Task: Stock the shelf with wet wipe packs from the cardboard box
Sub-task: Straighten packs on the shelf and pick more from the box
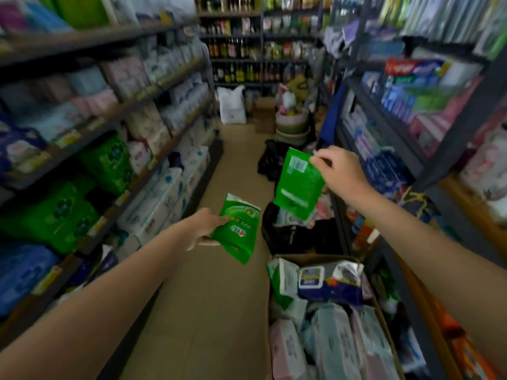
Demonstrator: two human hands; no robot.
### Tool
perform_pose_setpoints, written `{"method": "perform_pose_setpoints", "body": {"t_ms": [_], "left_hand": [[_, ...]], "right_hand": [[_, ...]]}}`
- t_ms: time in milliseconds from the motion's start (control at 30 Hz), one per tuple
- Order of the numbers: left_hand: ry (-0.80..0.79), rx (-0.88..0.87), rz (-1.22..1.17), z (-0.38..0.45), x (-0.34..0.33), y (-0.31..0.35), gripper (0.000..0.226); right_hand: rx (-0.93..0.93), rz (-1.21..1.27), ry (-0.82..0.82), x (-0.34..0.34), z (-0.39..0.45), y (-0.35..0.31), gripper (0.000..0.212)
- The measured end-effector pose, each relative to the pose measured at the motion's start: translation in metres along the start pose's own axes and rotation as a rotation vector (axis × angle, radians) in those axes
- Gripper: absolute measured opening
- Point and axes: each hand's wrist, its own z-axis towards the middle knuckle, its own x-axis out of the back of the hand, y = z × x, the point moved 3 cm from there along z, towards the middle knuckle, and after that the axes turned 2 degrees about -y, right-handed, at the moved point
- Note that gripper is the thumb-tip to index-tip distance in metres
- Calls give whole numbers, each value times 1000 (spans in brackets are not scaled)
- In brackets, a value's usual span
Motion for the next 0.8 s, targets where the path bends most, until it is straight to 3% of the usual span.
{"method": "perform_pose_setpoints", "body": {"t_ms": [133,267,333,500,600,667,733,800], "left_hand": [[-80,-59,-293,-11,15,16,13],[-59,-180,-556,-19,38,36,11],[-7,-233,-604,-23,54,43,14],[119,-315,-365,-35,100,54,17],[223,-368,-169,-50,128,61,21],[234,-390,-61,-59,148,61,21],[244,-392,41,-74,174,55,19],[265,-395,76,-93,208,44,22]], "right_hand": [[330,209,129,3,3,-61,24],[506,261,-41,-22,-10,-91,24],[424,373,-146,-36,-11,-93,21],[-89,770,-390,-62,11,-114,8],[-261,699,-494,-79,22,-138,44],[-360,779,-586,-89,25,-157,54],[-328,787,-648,-94,32,-176,53],[-242,728,-654,-92,40,-200,71]]}}
